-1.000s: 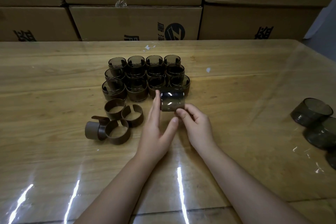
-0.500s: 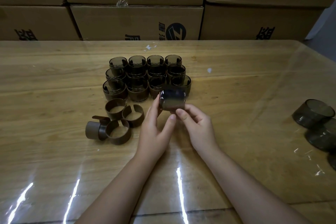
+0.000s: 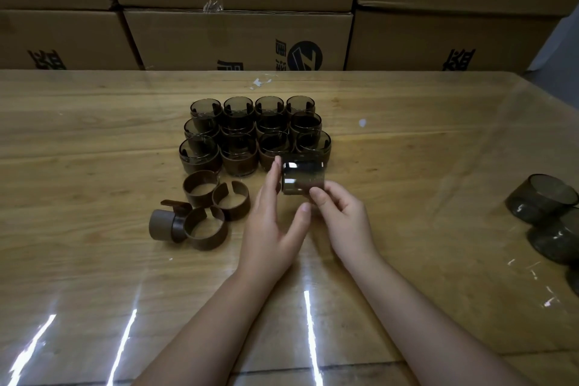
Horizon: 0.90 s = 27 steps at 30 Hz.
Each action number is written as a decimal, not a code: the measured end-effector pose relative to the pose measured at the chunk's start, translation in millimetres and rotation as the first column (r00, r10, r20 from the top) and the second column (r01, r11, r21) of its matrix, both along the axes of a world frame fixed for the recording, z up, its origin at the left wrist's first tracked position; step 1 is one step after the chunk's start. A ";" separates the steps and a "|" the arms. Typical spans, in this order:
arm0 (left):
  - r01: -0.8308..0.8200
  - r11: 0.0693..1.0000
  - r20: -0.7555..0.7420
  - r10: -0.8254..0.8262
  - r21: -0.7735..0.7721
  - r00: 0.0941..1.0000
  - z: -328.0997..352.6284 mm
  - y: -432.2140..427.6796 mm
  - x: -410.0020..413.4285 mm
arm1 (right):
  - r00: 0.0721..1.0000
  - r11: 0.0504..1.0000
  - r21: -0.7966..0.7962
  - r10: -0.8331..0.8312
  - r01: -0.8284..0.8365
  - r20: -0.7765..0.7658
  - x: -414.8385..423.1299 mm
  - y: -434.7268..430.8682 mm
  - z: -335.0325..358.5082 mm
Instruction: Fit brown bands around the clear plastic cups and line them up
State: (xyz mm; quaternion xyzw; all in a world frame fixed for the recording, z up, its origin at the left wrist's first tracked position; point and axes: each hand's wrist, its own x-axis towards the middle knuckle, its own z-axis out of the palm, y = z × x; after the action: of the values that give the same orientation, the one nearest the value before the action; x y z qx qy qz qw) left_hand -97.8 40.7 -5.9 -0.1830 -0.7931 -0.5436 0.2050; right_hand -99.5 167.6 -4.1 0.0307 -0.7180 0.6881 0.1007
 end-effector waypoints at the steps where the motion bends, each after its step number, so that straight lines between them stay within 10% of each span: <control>1: 0.009 1.000 -0.012 -0.009 0.004 1.000 1.3 0.7 0.6 | 1.000 0.999 -0.049 0.006 -0.006 0.008 -0.4 0.9 1.5; 16: 0.031 0.995 0.179 -0.048 0.096 0.983 8.9 -3.1 -3.5 | 0.938 0.907 -0.332 0.317 -0.258 0.137 3.1 4.9 10.7; 27: -0.027 0.872 0.461 -0.232 0.488 0.856 14.6 -10.9 -13.6 | 0.974 0.944 0.308 0.170 -0.116 -0.153 9.8 -8.1 5.1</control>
State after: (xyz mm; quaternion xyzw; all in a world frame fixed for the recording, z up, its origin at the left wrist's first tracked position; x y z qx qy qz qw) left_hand -111.4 29.8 8.7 -0.0210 -0.6483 -0.7611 -0.0020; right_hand -89.7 159.5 1.0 0.1589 -0.7971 0.5725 0.1081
